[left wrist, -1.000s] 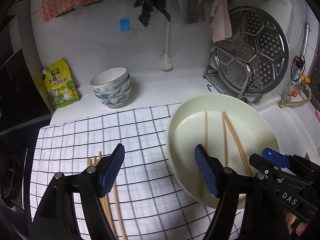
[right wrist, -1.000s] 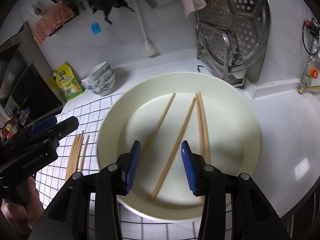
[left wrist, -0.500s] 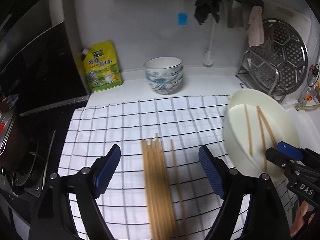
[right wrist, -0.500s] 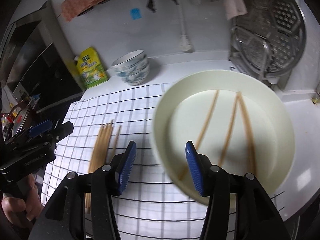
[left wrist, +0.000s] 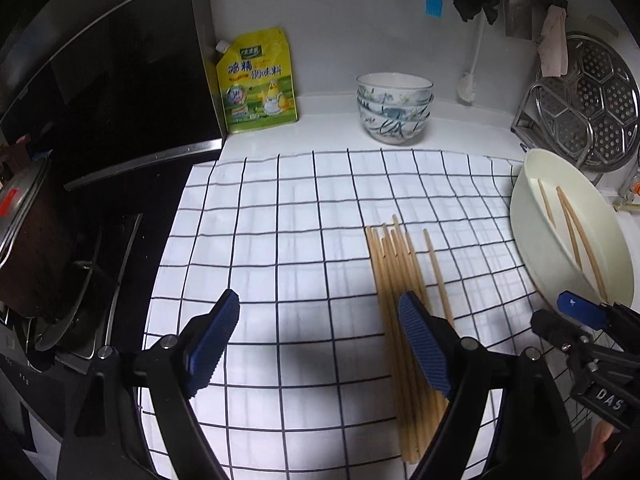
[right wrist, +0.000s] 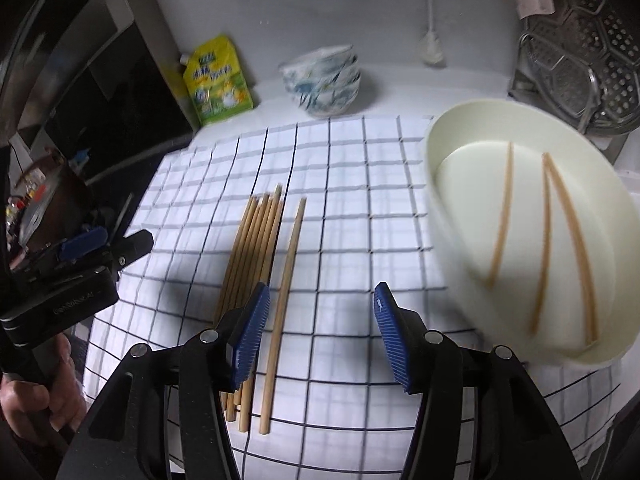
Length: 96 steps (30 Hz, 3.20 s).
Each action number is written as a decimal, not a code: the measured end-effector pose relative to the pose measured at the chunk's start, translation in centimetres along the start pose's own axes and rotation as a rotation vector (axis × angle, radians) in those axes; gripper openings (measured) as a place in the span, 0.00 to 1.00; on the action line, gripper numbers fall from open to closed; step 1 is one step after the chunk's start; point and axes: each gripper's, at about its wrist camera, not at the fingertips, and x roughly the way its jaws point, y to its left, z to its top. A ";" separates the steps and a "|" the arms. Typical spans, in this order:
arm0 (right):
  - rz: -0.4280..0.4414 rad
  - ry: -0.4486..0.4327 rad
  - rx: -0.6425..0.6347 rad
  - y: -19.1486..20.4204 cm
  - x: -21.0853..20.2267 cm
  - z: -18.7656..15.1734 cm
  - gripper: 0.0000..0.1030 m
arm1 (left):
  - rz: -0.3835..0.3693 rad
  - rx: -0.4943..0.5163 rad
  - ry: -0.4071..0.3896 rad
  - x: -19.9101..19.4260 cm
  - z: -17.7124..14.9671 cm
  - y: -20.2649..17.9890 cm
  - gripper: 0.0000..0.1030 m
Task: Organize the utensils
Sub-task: 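Return the right tool over the remaining chopsticks on the cloth, then lower the right tool and grasp one wooden chopstick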
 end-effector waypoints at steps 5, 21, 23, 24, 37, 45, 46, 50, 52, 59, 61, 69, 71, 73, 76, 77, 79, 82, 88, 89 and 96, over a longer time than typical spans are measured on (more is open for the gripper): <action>-0.039 0.062 -0.030 1.8 2.8 -1.5 0.51 | -0.021 0.007 0.037 1.4 -1.2 0.8 0.79; -0.139 0.075 -0.069 3.8 5.6 -3.6 0.51 | -0.068 0.020 0.058 3.2 -2.8 1.8 0.79; -0.142 0.080 -0.075 4.0 5.8 -3.7 0.51 | -0.071 0.018 0.061 3.3 -2.9 1.8 0.79; -0.145 0.081 -0.077 4.0 5.9 -3.8 0.51 | -0.072 0.019 0.062 3.4 -2.9 1.7 0.79; -0.198 0.085 -0.066 2.3 6.2 -4.0 0.51 | -0.099 0.047 0.109 4.9 -4.0 0.0 0.79; -0.231 0.083 -0.010 0.0 5.7 -3.9 0.51 | -0.104 0.071 0.124 6.0 -4.2 -1.2 0.80; -0.231 0.082 -0.009 -0.1 5.7 -3.9 0.51 | -0.104 0.074 0.126 6.1 -4.2 -1.3 0.80; -0.222 0.074 -0.021 0.3 5.5 -3.8 0.51 | -0.093 0.084 0.137 6.9 -4.3 -1.6 0.80; -0.217 0.075 -0.024 0.5 5.6 -3.7 0.51 | -0.086 0.089 0.128 6.9 -4.3 -1.7 0.80; -0.213 0.077 -0.025 0.5 5.6 -3.6 0.51 | -0.076 0.106 0.116 6.8 -4.4 -2.3 0.81; -0.213 0.075 -0.029 0.4 5.6 -3.6 0.51 | -0.067 0.110 0.108 6.8 -4.4 -2.4 0.82; -0.203 0.075 -0.040 0.6 5.5 -3.6 0.51 | 0.000 0.104 0.109 7.2 -4.8 -1.2 0.86; -0.199 0.072 -0.043 0.6 5.5 -3.6 0.51 | 0.001 0.089 0.113 7.1 -4.9 -0.6 0.86; -0.197 0.073 -0.046 0.6 5.6 -3.6 0.51 | 0.004 0.081 0.113 7.0 -5.0 -0.1 0.86; -0.196 0.075 -0.054 0.7 5.8 -3.5 0.51 | 0.002 0.068 0.118 7.0 -5.0 0.1 0.87; -0.196 0.076 -0.057 0.7 5.9 -3.4 0.51 | 0.002 0.066 0.119 7.1 -5.0 0.0 0.87; -0.200 0.077 -0.069 0.9 6.1 -3.3 0.51 | 0.001 0.064 0.119 7.1 -5.0 -0.2 0.87; -0.216 0.076 -0.087 1.1 6.5 -3.1 0.51 | -0.004 0.062 0.116 7.3 -4.7 -0.7 0.87; -0.203 0.076 -0.108 1.3 7.0 -2.6 0.50 | -0.053 0.068 0.108 7.2 -4.4 -1.7 0.61; -0.196 0.077 -0.113 1.4 7.0 -2.6 0.44 | -0.058 0.073 0.105 7.1 -4.4 -1.9 0.54; -0.125 0.093 -0.143 2.4 7.1 -2.5 0.06 | -0.097 0.086 0.121 6.8 -4.1 -2.2 0.08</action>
